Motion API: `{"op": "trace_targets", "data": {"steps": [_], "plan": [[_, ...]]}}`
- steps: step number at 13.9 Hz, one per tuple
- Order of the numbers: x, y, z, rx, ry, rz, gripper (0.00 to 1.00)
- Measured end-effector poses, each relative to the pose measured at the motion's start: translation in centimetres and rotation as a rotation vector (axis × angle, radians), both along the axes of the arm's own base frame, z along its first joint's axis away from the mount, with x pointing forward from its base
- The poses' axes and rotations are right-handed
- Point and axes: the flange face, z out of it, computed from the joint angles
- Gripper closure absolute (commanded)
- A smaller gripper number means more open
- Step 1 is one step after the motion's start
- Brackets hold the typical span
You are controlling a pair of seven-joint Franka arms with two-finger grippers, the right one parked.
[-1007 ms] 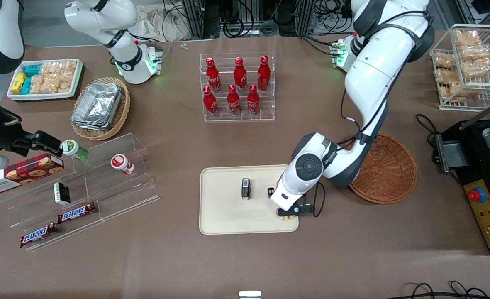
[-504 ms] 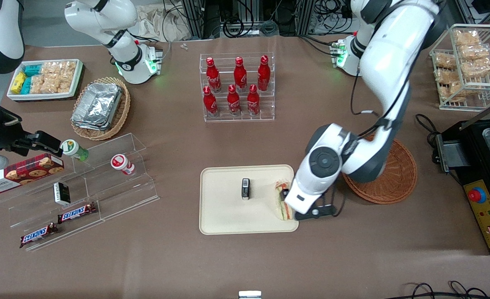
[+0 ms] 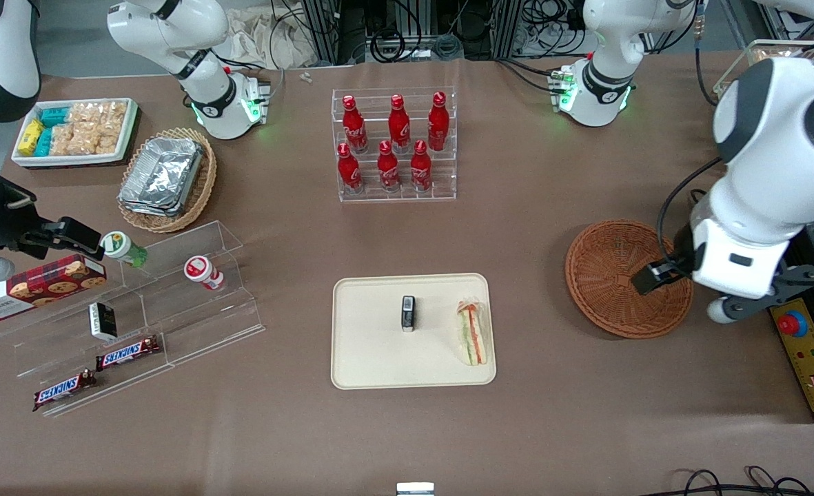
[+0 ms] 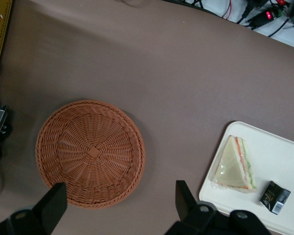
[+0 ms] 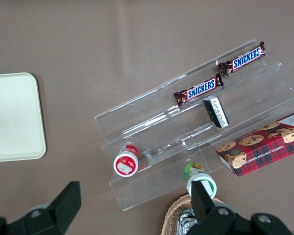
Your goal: Place sandwich from basket to tray
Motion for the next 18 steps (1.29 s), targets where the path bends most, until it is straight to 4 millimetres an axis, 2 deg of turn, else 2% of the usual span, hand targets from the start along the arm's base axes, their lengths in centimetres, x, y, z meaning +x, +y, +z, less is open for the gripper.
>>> {"op": "trace_targets", "data": {"steps": [2, 4, 6, 7, 9, 11, 13, 15, 18], "plan": [[0.4, 4.1, -2.3, -0.061, -0.05, -0.033, 0.02], [-1.1, 7.8, -5.7, -0.055, -0.079, -0.111, 0.01], [-3.5, 8.3, -8.4, -0.021, -0.038, -0.215, 0.01], [-4.2, 8.2, -8.9, 0.017, -0.003, -0.262, 0.01], [-5.2, 8.0, -8.5, 0.076, 0.084, -0.343, 0.01], [-5.7, 8.1, -6.5, 0.065, 0.137, -0.342, 0.01], [-5.7, 8.7, -4.3, 0.015, 0.118, -0.317, 0.01], [-5.6, 9.5, -4.1, -0.017, 0.11, -0.305, 0.01], [-5.3, 9.8, -4.0, -0.051, 0.084, -0.299, 0.01]]}}
